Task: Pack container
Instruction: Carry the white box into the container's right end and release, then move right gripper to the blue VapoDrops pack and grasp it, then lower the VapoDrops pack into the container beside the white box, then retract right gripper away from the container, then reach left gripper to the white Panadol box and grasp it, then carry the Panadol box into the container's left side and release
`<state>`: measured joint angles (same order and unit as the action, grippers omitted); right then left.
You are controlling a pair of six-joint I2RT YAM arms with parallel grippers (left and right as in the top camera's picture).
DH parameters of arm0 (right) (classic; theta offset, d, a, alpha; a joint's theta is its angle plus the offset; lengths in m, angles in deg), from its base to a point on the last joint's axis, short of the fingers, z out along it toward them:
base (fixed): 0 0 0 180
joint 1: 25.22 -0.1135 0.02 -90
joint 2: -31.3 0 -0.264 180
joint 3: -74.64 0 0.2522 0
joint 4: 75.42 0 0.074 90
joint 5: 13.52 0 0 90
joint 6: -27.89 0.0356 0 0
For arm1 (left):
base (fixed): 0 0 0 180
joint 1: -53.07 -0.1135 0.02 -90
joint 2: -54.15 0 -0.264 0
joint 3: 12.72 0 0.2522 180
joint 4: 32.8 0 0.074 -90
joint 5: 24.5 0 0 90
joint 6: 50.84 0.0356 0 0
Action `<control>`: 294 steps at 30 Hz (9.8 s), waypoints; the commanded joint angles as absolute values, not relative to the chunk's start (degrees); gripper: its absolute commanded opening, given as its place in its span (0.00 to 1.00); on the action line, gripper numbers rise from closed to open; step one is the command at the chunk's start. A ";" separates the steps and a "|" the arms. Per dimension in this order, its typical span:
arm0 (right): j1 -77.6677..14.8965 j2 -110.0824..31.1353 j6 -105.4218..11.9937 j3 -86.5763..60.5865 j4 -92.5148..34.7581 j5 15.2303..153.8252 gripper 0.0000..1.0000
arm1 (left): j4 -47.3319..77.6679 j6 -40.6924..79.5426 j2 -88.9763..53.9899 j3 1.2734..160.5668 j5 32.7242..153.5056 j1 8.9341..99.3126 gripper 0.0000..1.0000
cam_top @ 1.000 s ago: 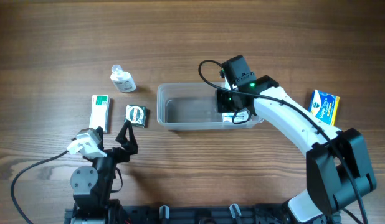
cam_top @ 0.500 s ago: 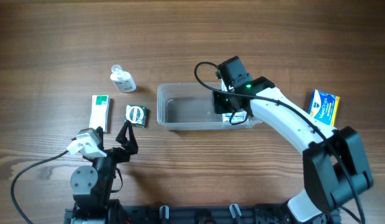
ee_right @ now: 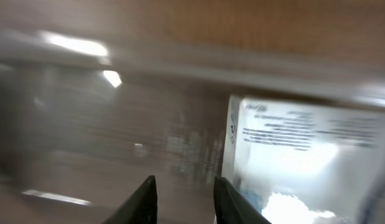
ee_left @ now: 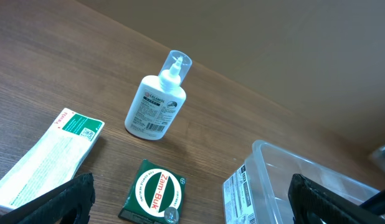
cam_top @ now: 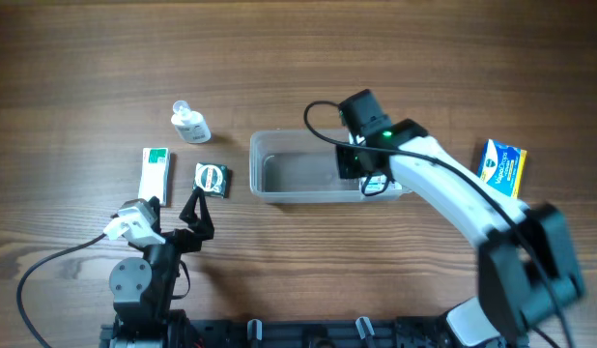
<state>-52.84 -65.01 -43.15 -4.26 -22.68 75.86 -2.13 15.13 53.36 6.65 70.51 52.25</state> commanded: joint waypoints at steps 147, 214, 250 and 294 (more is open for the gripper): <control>-48.58 -53.32 -33.69 -8.07 -16.65 67.95 0.04 | -2.33 16.27 53.84 6.23 69.95 51.95 1.00; -46.85 -9.04 -35.06 -7.67 -6.25 63.18 1.00 | 37.08 24.53 -22.53 71.35 56.57 46.40 1.00; -46.85 -9.08 -35.06 -7.67 -6.25 63.18 1.00 | 30.15 37.23 -54.25 69.97 62.91 40.30 0.91; -46.85 -9.37 -35.02 -7.67 -4.54 63.18 1.00 | 31.13 69.71 -45.31 81.62 63.46 91.95 0.31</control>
<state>-47.07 -9.23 -35.00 -7.34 -4.61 64.19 30.83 53.20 -41.24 81.38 65.79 92.06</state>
